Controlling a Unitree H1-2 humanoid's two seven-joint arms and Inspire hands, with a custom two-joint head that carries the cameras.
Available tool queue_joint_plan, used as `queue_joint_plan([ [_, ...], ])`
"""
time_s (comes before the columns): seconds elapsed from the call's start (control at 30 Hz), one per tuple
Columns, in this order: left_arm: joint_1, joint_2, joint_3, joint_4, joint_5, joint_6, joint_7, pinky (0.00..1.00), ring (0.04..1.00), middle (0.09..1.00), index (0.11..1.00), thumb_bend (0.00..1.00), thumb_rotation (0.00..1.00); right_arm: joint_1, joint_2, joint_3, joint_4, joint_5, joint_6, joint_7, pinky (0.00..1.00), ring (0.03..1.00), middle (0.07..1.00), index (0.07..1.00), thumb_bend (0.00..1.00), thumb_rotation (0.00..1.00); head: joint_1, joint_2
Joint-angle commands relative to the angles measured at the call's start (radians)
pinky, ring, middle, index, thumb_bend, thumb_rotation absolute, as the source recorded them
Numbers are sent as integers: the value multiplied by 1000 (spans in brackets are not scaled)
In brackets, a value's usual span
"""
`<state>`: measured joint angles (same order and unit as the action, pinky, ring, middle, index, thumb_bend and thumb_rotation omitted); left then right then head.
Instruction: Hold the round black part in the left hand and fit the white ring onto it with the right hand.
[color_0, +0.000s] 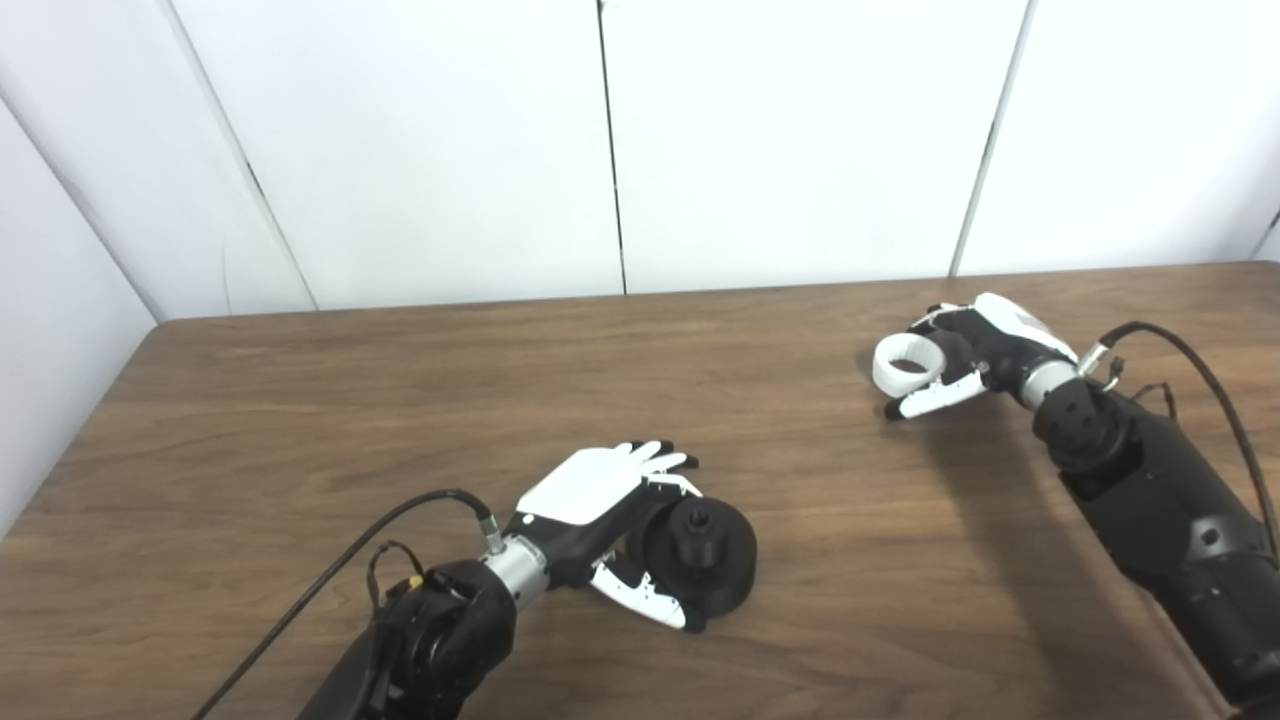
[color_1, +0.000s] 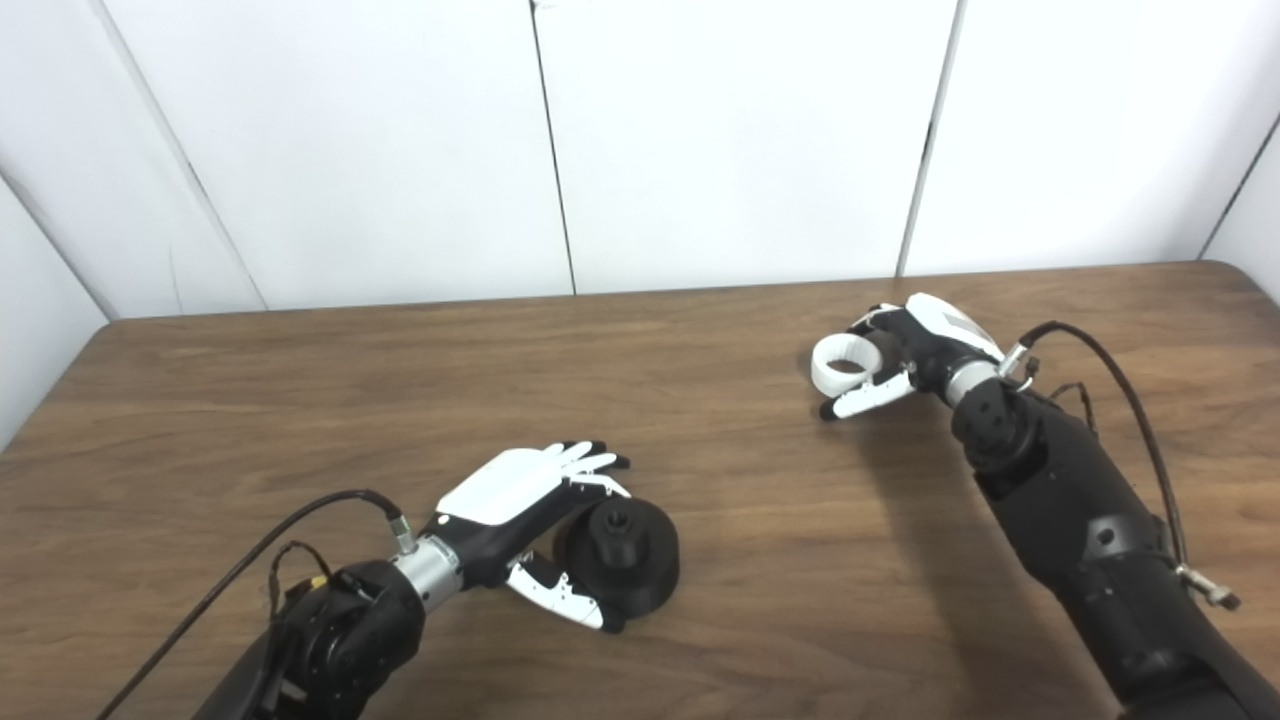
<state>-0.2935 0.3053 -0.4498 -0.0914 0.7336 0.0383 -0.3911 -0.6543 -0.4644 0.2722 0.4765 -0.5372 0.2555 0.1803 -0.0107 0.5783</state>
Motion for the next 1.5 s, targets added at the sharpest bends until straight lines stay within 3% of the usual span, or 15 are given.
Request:
queue_joint_plan([
  [0.0,-31,2,-1,3,-2,-16,-4,1000,1000,954,714,964,493,-63,-6,-6,-4,-9,-37,-28,1000,1000,944,737,893,304,3,1],
  [0.47,-27,-2,-2,1,1,-16,-2,1000,1000,953,714,964,481,-66,1,-15,9,-5,-53,-65,1000,999,925,710,849,277,5,2],
  [1.23,-28,-2,1,-4,-1,-10,-8,1000,1000,956,714,967,484,-59,6,-32,17,8,-96,-110,1000,970,886,623,748,133,8,4],
  [1.27,-28,-1,1,-4,-1,-11,-7,1000,1000,955,713,967,483,-58,6,-34,16,9,-98,-112,1000,969,885,536,596,138,8,4],
  [1.3,-27,-2,2,-3,0,-12,-5,1000,1000,953,711,968,480,-57,7,-35,16,10,-100,-113,1000,969,884,511,553,140,8,4],
  [1.47,-23,-4,3,-3,5,-13,6,1000,1000,949,707,972,473,-54,9,-39,14,9,-103,-119,1000,965,879,494,523,139,9,5],
])
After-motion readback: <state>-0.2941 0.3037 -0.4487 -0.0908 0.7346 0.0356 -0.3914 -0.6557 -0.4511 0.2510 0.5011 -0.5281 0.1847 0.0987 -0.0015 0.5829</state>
